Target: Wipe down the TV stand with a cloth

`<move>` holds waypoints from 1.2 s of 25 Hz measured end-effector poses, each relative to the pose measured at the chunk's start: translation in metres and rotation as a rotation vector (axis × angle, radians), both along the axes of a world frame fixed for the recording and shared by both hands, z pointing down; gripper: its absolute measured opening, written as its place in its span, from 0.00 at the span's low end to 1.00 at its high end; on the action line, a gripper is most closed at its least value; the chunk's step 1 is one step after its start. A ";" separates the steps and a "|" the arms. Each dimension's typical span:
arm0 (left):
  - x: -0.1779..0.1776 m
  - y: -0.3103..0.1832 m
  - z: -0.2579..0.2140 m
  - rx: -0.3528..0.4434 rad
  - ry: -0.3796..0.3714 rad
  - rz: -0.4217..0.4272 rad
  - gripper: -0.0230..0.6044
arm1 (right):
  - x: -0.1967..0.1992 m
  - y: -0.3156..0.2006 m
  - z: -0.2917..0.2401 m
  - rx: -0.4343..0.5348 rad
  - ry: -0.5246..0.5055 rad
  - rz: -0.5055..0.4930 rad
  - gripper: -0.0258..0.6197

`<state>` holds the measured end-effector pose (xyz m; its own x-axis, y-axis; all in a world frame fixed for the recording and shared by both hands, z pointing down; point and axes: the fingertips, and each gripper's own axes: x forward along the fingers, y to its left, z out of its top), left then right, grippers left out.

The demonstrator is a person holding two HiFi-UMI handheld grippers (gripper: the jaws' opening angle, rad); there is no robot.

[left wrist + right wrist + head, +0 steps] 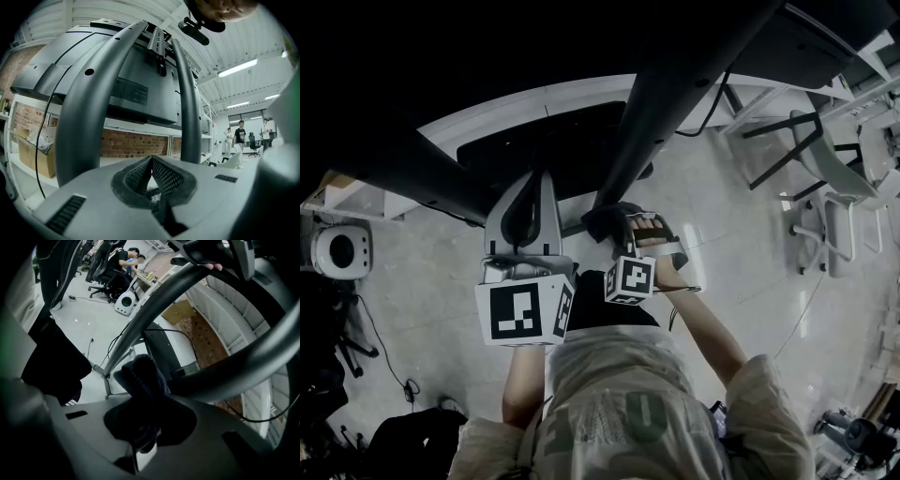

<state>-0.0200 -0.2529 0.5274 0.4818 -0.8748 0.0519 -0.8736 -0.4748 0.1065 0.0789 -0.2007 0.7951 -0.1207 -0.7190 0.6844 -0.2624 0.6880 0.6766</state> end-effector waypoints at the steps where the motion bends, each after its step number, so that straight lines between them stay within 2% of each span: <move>1: 0.001 -0.002 -0.002 0.000 0.002 0.001 0.06 | 0.000 0.000 -0.001 -0.006 -0.001 0.000 0.13; 5: 0.006 -0.003 -0.026 -0.003 0.002 0.014 0.06 | 0.004 0.004 -0.033 -0.027 -0.041 0.023 0.13; 7: 0.006 0.002 -0.053 -0.002 -0.003 0.025 0.06 | 0.007 0.009 -0.072 -0.030 -0.078 0.057 0.13; 9: 0.005 0.007 -0.088 0.008 -0.011 0.033 0.06 | 0.006 0.015 -0.124 -0.040 -0.168 0.111 0.13; 12: -0.002 0.017 -0.153 0.063 0.000 0.011 0.06 | -0.003 0.013 -0.225 -0.015 -0.409 0.217 0.13; 14: -0.008 0.024 -0.200 0.119 0.032 -0.011 0.06 | -0.012 0.009 -0.300 0.042 -0.615 0.281 0.13; 16: -0.015 0.035 -0.234 0.166 0.049 -0.029 0.06 | -0.022 0.008 -0.371 0.108 -0.830 0.303 0.13; 19: -0.028 0.050 -0.262 0.226 0.044 -0.064 0.06 | -0.029 0.003 -0.453 0.237 -1.118 0.289 0.13; 22: -0.048 0.054 -0.262 0.243 0.008 -0.109 0.06 | -0.031 -0.007 -0.495 0.347 -1.329 0.300 0.13; 25: -0.059 0.058 -0.261 0.249 0.005 -0.129 0.06 | -0.036 -0.009 -0.513 0.393 -1.398 0.275 0.13; 30: -0.066 0.066 -0.263 0.252 0.003 -0.147 0.06 | -0.044 -0.002 -0.515 0.387 -1.367 0.250 0.13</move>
<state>-0.0863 -0.1864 0.2648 0.3485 -0.9204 -0.1772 -0.9349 -0.3548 0.0044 0.0353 -0.2023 0.2800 -0.3554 -0.9292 -0.1017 -0.9293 0.3629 -0.0685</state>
